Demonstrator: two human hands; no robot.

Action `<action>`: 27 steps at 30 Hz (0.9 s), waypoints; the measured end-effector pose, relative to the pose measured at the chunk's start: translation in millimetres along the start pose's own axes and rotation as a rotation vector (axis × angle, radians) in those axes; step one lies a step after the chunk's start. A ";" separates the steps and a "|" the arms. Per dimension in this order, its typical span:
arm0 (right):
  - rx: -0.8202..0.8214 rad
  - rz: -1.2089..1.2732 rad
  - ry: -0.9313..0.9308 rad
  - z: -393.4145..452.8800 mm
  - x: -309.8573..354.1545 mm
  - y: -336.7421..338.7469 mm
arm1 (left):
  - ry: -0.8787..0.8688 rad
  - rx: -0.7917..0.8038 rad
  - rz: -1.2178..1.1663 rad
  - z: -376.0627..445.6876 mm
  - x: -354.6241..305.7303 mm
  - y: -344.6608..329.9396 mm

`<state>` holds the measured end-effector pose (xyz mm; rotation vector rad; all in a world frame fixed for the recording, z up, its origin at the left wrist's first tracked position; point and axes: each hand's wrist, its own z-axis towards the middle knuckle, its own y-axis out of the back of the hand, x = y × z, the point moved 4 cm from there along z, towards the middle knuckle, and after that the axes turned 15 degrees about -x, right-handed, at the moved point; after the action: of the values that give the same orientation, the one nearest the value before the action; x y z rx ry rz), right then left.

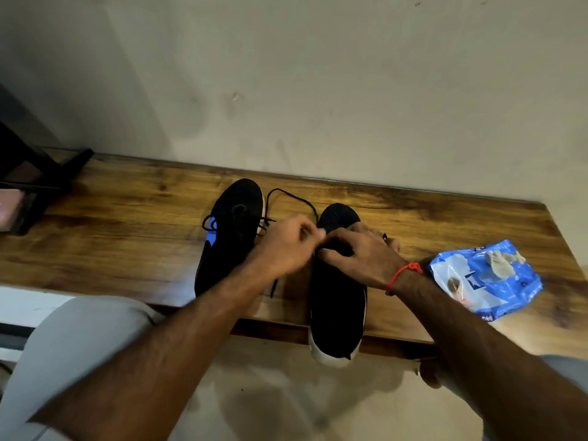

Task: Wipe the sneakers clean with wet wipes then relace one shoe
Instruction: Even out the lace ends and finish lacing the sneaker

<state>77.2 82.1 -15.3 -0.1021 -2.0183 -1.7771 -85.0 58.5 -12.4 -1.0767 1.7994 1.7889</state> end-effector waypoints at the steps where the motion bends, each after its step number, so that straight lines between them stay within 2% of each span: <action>1: 0.002 -0.010 0.005 0.1 0.6 0.1 | -0.063 0.045 0.149 -3.3 3.4 -8.1; 4: 0.008 0.005 0.005 0.4 -0.2 1.2 | -0.107 0.080 0.280 -1.9 11.7 -13.7; 6: 0.004 -0.005 0.012 -0.2 -1.9 2.0 | -0.116 0.003 0.191 4.0 9.1 -9.6; 8: -0.003 -0.022 0.020 -0.4 -2.3 2.5 | -0.143 -0.341 -0.088 9.2 -3.1 13.1; 10: 0.000 -0.024 0.024 0.2 -2.1 2.9 | -0.063 -0.645 -0.595 13.3 -8.9 43.6; 11: 0.003 -0.027 0.025 0.4 -2.4 2.6 | 0.034 -0.672 -0.893 15.7 -10.0 52.6; 12: 0.006 -0.032 0.027 0.8 -2.3 2.2 | 0.143 -0.602 -1.125 16.5 -12.1 56.0; 13: 0.010 -0.036 0.026 1.1 -2.4 1.7 | 0.239 -0.504 -1.234 15.3 -15.4 57.2; 14: 0.011 -0.039 0.026 1.3 -2.8 1.3 | 0.306 -0.413 -1.162 12.8 -17.3 55.4; 15: 0.013 -0.043 0.027 1.4 -3.2 1.0 | 0.307 -0.337 -0.928 12.1 -15.0 49.1; 17: 0.015 -0.054 0.033 1.6 -2.9 0.2 | 0.078 -0.205 -0.243 8.8 -7.7 28.4; 18: 0.017 -0.062 0.036 1.7 -2.5 0.0 | -0.060 -0.112 0.048 7.3 -1.7 14.5; 19: 0.018 -0.070 0.039 1.8 -1.9 -0.2 | -0.140 0.003 0.240 5.2 7.0 0.9; 21: 0.019 -0.081 0.044 2.2 -1.5 -0.5 | -0.188 0.182 0.401 3.6 22.4 -18.9; 22: 0.022 -0.082 0.044 2.3 -2.1 -0.4 | -0.186 0.191 0.408 4.3 23.4 -20.4; 23: 0.029 -0.085 0.040 2.4 -3.5 -0.2 | -0.178 0.143 0.391 5.6 19.4 -15.9; 24: 0.038 -0.088 0.036 2.5 -5.2 -0.1 | -0.166 0.030 0.350 8.5 15.0 -6.4; 26: 0.058 -0.088 0.023 2.8 -9.1 0.5 | -0.163 -0.306 0.273 14.8 2.1 26.4; 27: 0.067 -0.082 0.018 3.1 -10.7 0.5 | -0.170 -0.418 0.241 16.3 -2.6 41.5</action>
<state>86.2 87.6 -19.1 0.0177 -2.0940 -1.7508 -117.8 70.5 15.4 -0.8370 1.5450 2.3982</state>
